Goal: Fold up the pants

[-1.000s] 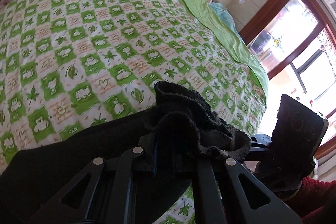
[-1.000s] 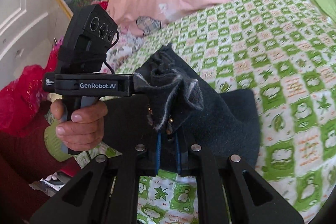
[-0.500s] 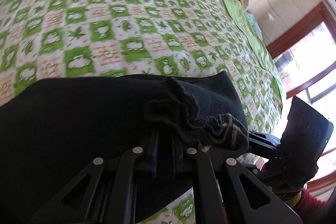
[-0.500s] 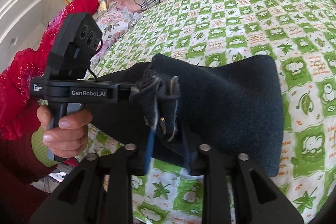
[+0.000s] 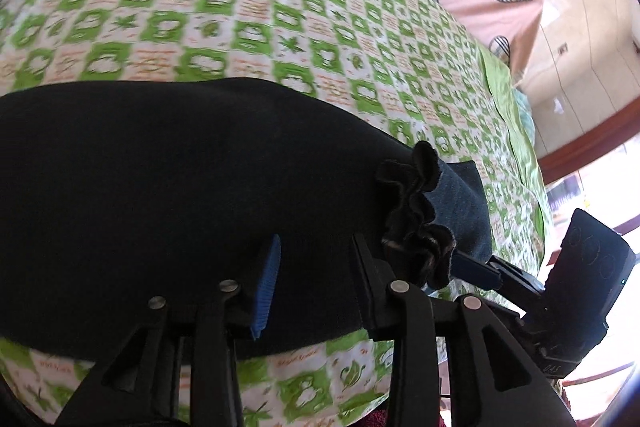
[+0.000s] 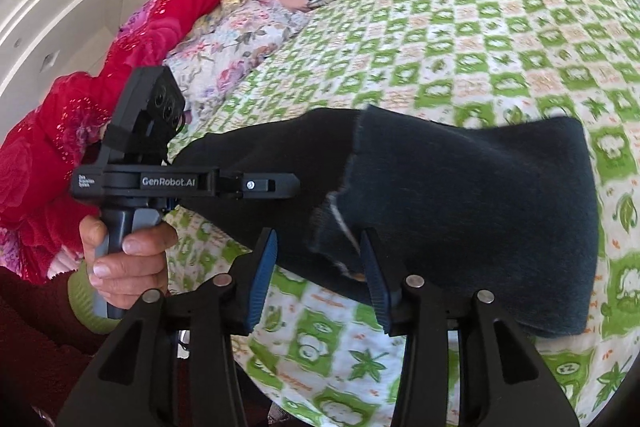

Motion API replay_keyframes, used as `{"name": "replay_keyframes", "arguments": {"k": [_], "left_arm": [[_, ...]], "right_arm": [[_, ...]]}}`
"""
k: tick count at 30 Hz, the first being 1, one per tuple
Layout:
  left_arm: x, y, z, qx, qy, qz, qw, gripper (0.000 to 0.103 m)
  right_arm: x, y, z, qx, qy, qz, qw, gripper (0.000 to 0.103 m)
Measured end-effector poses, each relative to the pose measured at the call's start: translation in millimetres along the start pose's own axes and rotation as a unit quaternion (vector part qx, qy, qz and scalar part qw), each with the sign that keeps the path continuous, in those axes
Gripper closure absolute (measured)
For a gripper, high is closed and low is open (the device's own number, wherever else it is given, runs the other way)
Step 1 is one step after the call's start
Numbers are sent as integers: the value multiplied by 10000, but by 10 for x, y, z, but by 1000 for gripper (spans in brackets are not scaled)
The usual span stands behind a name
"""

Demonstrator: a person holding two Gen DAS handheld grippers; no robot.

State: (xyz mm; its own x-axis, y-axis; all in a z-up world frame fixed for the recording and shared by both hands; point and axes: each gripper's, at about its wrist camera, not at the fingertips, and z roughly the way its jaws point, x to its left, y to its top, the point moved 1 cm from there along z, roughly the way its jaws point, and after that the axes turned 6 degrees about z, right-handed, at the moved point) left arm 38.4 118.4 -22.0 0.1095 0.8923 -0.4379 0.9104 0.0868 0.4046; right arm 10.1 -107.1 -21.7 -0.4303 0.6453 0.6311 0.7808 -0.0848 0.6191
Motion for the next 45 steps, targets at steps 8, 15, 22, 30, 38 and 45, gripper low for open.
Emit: {"name": "replay_keyframes", "arguments": {"k": [8,15,22,30,38,45], "left_arm": [[333,-235,-413,-291,244,-596,9975,60],[727,-519,-722,-557,479,-1388,9876,53],[1179,-736,-1007,-712,643,-2135,9722,42],[1584,-830,-1159,-868,771,-2773,9537,37],[1808,-780,-1114,-908,544,-3170,9425,36],[1914,-739,-1100,-962,421,-3332,9370,35]], "right_arm": [[217,199,91,-32,206,-243,9995,58],[435,359,330,144,371,-516,9979,58],[728,565,602,365,631,-908,9932,58],[988,759,957,643,793,-1260,9868,55],[1204,934,1355,1023,890,-1577,9781,53],[1507,1135,1935,1620,1014,-2164,9574,49]]}}
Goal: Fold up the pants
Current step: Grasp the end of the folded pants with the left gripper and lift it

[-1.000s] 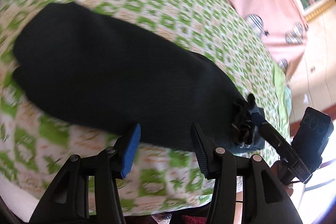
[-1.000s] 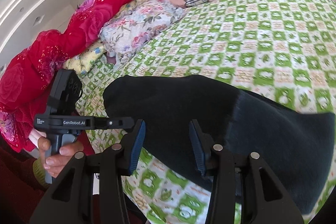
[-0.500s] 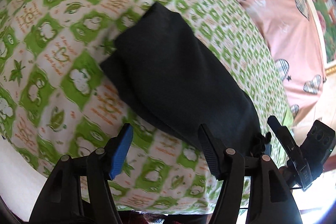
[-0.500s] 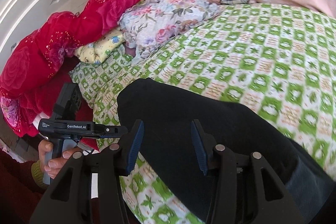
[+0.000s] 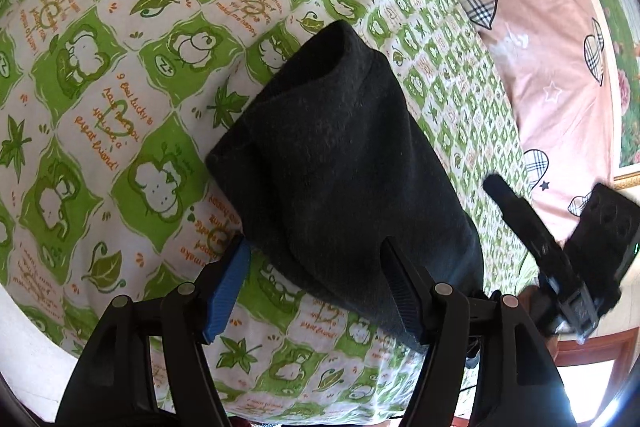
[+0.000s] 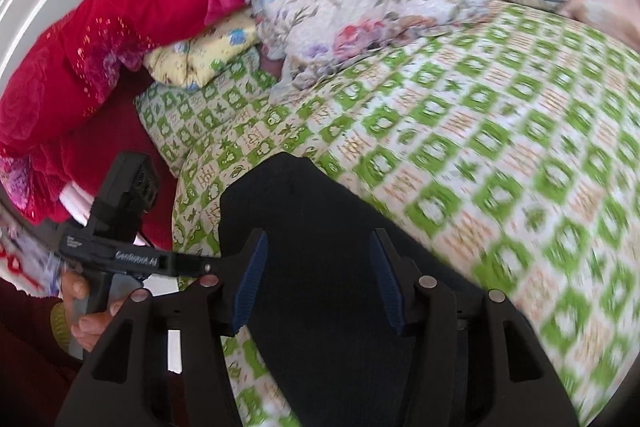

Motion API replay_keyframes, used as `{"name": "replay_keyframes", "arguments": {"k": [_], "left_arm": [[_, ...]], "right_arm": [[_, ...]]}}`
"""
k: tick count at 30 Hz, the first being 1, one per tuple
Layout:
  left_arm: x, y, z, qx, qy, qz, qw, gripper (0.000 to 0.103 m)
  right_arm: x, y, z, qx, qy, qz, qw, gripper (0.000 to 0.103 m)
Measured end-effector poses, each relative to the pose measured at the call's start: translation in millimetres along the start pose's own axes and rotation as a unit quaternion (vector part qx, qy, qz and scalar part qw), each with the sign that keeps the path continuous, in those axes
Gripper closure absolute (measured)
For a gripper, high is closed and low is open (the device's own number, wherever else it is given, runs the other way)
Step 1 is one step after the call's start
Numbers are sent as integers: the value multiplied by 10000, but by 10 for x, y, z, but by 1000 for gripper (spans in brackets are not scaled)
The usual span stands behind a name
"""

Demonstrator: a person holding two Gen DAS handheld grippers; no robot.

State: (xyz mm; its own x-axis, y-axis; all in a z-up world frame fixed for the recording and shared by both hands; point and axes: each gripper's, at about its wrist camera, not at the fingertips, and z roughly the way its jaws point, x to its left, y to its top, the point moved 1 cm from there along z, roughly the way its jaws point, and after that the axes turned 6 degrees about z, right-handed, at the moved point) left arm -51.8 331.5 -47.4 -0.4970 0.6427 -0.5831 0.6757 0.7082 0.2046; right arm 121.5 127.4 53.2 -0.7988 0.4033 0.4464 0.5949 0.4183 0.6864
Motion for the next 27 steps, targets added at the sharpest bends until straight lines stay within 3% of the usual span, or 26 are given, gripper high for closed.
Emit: {"name": "replay_keyframes", "arguments": {"k": [9,12,15,16,17,20,23,27], "left_arm": [[65,38,-2,-96,-71,-109,9999,38],[70,37,-5,-160,36,-64,9998,45],[98,25,-26,-241,180,-16,9995,59],[97,34,-24,-280,250,29,9993,67],[95,43,-21,-304,312,76,9990,71],[67,55,-37,-361,335,142,9987,77],[-63,38,-118,-475,377,371,9975,85],[-347,10,-326,-743,285,748,9940,87]], "right_arm": [[-34,515,768,1105,294,-611,9916,49],[-90,555,980,1445,398,-698,9862,49],[-126,514,1160,1689,388,-738,9821,52],[-125,486,1197,1712,458,-741,9814,56],[-116,479,1209,1717,521,-730,9811,68],[-68,450,1154,1593,545,-769,9827,76],[-15,452,985,1381,580,-799,9855,81],[24,491,648,941,645,-748,9907,83]]}}
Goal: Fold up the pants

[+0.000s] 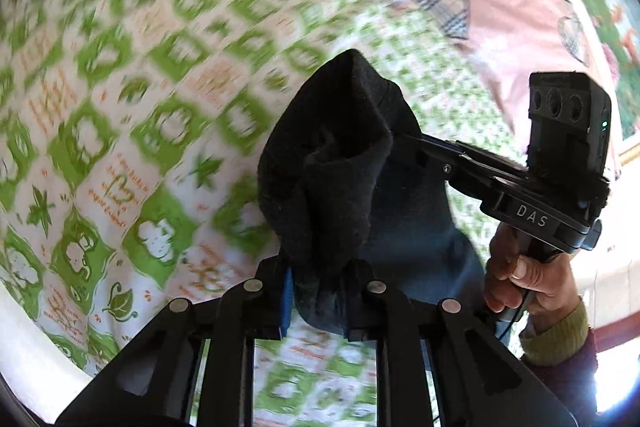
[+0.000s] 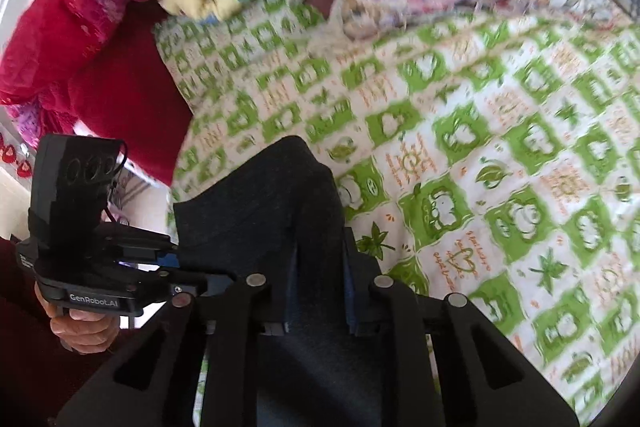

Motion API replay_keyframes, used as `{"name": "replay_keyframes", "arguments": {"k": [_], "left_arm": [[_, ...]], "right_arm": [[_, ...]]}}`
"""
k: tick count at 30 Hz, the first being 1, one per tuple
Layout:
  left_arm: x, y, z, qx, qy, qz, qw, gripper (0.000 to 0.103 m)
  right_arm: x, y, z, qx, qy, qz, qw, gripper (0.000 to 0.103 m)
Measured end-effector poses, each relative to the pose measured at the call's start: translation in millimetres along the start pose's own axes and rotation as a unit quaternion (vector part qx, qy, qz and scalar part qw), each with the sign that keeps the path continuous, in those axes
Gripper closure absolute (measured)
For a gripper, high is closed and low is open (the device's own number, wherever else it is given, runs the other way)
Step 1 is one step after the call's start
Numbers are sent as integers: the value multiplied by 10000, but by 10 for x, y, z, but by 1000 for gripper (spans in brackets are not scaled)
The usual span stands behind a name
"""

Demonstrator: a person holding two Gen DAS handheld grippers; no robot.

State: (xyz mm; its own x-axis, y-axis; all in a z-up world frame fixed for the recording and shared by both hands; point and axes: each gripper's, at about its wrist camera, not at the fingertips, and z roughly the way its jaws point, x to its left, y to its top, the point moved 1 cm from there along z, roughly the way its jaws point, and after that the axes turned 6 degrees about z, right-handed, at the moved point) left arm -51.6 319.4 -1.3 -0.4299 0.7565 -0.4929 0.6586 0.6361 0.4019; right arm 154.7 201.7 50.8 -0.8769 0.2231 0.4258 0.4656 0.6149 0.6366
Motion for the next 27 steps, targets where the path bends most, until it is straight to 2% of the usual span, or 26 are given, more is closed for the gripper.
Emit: {"name": "replay_keyframes", "arguments": {"k": [6,11,19,27], "left_arm": [[-471,55,-318,-347,-350,488,9976,87],[-915,27,-433,-432,-698,940,9922,87],[-1700,-181,-465,-444,-1184,1846,9747,87],[-2413,-594,-215,-64,-1407,2702,9524,87]], "right_arm": [[76,-161,-694,-873,53,222,9959,84],[89,-417,-1196,-1477,24,466,9879,84],[24,-940,-1877,-2284,-23,818,9701,85],[-141,-1607,-2353,-2860,-182,1326,9488,87]]}}
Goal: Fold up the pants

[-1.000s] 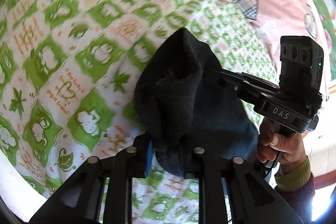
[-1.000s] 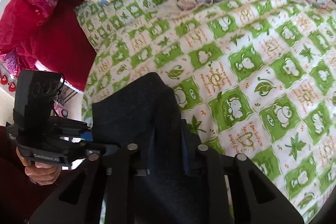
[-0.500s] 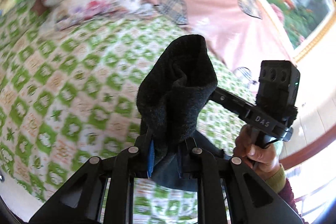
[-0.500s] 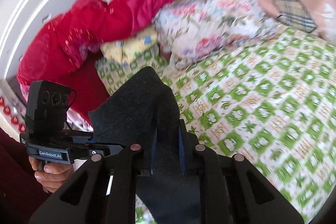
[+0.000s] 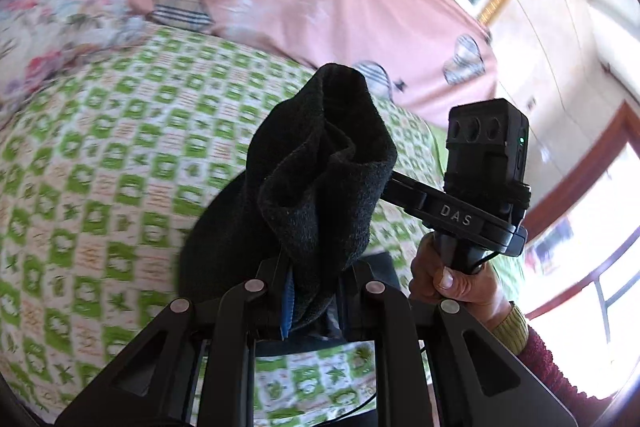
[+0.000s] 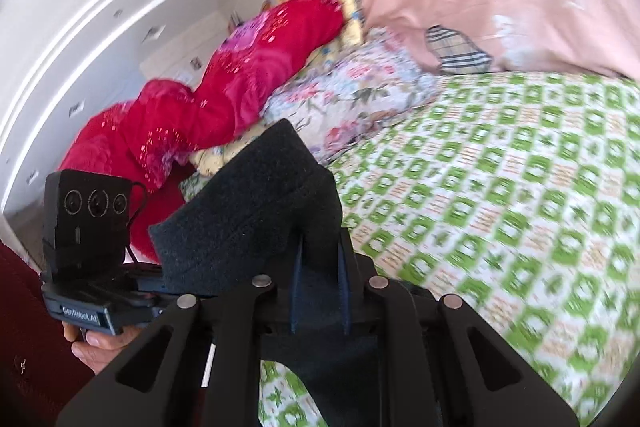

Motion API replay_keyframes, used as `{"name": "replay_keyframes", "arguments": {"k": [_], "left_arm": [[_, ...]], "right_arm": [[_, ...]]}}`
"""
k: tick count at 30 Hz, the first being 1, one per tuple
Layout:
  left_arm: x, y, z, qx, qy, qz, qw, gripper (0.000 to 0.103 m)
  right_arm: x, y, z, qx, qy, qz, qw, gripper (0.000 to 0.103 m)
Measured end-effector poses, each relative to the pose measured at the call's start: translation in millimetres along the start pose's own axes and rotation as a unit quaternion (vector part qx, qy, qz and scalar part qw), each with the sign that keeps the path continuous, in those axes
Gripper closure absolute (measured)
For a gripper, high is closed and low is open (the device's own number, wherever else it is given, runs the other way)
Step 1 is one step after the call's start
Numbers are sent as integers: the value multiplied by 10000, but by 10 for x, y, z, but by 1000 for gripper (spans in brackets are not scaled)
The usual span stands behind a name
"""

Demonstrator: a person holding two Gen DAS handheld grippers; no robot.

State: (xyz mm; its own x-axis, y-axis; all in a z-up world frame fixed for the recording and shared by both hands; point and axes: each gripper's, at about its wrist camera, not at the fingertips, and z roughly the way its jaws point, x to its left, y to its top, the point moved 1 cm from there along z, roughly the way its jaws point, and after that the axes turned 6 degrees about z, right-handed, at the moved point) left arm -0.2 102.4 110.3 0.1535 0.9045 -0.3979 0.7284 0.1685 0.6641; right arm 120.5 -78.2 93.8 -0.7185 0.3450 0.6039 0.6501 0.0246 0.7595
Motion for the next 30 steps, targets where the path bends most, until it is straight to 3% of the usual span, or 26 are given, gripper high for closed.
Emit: {"name": "replay_keyframes", "arguments": {"k": [9,20,30], "left_arm": [[-580,-147,570,513,-210,571,9968,87],[-869,-451,1251,956,-122,1049,9898,87],[-858,-604,1559,1289,-326,1084,9852,79]], "right_arm": [[-457,-381,-605,-529,-153,658,9963,87],[-959,-799,-907,-540,-610,1172,9898,87],[-1131,-1060,-1141,-462,-1760,1483,9721,87]]}}
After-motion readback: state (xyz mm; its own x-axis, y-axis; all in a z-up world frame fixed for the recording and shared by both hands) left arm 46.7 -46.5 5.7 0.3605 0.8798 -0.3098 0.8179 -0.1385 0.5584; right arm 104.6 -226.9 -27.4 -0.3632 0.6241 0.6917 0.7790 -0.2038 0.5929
